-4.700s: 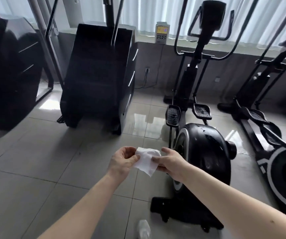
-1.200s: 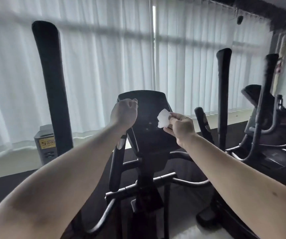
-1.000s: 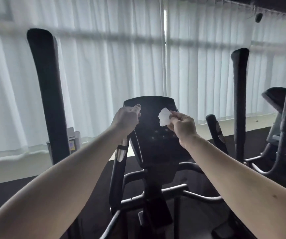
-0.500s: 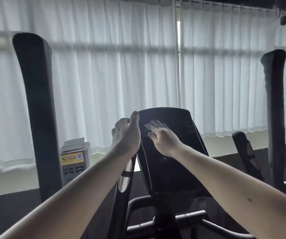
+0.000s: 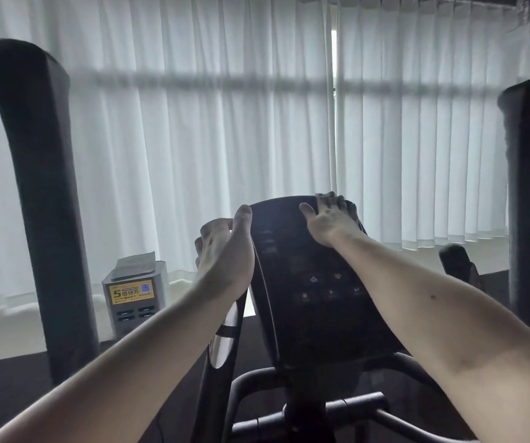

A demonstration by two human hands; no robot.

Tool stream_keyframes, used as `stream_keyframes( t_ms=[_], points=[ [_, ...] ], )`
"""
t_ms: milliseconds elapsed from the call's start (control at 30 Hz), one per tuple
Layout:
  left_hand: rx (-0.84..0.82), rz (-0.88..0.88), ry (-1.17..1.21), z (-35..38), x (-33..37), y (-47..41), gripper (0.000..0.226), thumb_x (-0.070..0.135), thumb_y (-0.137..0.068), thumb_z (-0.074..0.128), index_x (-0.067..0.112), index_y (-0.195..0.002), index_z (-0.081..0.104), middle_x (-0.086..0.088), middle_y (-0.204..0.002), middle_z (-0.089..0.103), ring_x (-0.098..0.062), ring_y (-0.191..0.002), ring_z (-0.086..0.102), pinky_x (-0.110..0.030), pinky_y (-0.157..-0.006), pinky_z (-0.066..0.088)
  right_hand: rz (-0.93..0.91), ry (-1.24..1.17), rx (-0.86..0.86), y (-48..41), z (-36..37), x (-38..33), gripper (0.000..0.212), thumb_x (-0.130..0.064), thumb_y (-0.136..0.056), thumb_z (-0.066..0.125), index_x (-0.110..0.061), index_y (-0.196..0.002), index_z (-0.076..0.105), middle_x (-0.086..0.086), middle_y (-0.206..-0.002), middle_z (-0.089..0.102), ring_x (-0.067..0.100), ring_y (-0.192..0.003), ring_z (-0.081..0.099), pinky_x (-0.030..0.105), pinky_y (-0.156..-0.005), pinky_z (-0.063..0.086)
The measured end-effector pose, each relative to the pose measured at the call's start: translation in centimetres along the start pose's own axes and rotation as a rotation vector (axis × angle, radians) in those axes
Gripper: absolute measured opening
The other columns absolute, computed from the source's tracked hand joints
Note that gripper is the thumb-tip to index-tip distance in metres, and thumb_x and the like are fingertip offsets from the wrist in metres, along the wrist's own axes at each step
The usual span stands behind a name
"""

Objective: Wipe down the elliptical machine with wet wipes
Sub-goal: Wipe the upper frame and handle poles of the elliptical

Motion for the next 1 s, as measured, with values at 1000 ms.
stream_keyframes(
  t_ms=[1000],
  points=[
    [-0.027, -0.003, 0.003, -0.2, -0.1, 0.1, 0.047, 0.062, -0.103, 0.026, 0.03, -0.114, 0.06, 0.011, -0.124, 0.046, -0.019, -0.129, 0.04, -0.043, -0.106, 0.033, -0.434, 0.007, 0.04, 7.1, 3.8, -3.4, 0.073, -0.067, -0.102, 0.008, -0.03, -0.164, -0.002, -0.011, -0.169, -0.014, 0.01, -0.155, -0.019, 0.039, -0.129, -0.005]
  ],
)
Point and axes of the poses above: each hand's wrist, its own y-axis away from the middle knuckle, its own z-axis out of the palm, x = y × z, the point moved 1 cm from there along -y, towards the middle knuckle
